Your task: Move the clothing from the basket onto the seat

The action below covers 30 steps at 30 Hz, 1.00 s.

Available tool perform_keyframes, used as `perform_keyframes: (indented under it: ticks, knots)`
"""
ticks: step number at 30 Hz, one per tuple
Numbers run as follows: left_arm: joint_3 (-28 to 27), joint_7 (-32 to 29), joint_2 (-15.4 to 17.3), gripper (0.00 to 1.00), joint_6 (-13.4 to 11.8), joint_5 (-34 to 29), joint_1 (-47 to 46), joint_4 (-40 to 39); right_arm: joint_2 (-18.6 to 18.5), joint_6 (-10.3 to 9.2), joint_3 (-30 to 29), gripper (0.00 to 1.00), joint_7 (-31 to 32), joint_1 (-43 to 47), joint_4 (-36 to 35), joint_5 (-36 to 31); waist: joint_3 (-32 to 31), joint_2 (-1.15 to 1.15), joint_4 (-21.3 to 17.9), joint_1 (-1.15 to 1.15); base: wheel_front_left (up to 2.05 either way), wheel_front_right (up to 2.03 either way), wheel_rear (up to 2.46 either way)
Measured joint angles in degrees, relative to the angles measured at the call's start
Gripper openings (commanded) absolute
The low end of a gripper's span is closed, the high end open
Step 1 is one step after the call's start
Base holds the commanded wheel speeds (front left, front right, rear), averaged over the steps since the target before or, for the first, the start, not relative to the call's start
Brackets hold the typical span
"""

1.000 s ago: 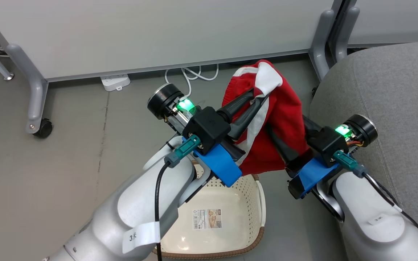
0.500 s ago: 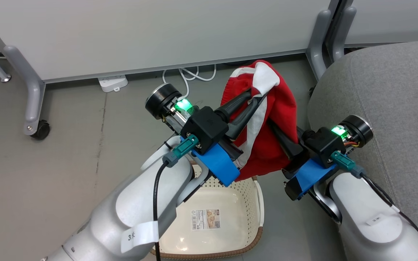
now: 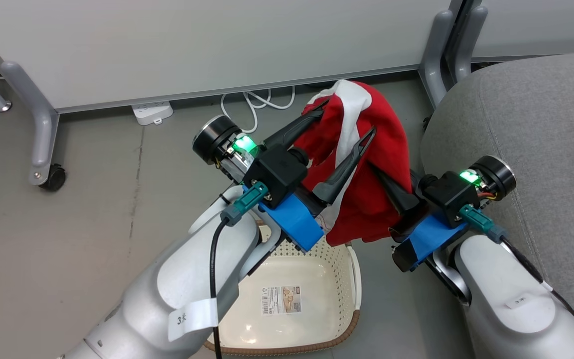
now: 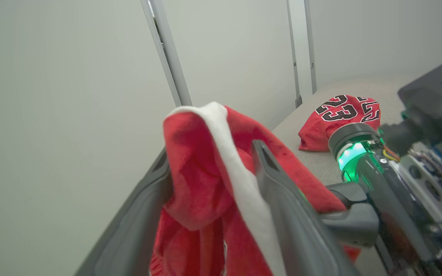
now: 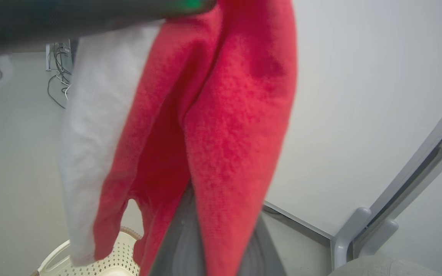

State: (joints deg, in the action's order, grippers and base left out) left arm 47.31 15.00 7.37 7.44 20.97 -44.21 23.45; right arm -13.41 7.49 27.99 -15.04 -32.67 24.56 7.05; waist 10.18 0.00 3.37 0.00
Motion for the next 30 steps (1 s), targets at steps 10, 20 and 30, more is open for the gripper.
perform_keyframes:
  ticks: [10,20,30]
  knots:
    - [-0.5,0.0,0.0,1.00,0.0,-0.6,0.4,0.6,0.5,0.00,-3.3,0.00,0.0,0.3,-1.5,0.0,1.3,0.00,-1.3,0.00,0.00,0.00,0.00]
    - [1.1,0.0,1.1,1.00,0.0,-0.6,0.5,0.6,2.4,0.00,-10.0,0.00,0.0,1.6,-3.8,-0.8,3.9,0.00,-5.9,0.00,0.00,0.00,0.00]
    - [3.7,0.0,2.2,1.00,0.0,-0.5,0.4,0.7,4.6,0.00,-18.4,0.00,0.0,4.5,-6.4,-1.7,6.7,0.00,-13.0,0.00,0.00,0.00,0.00]
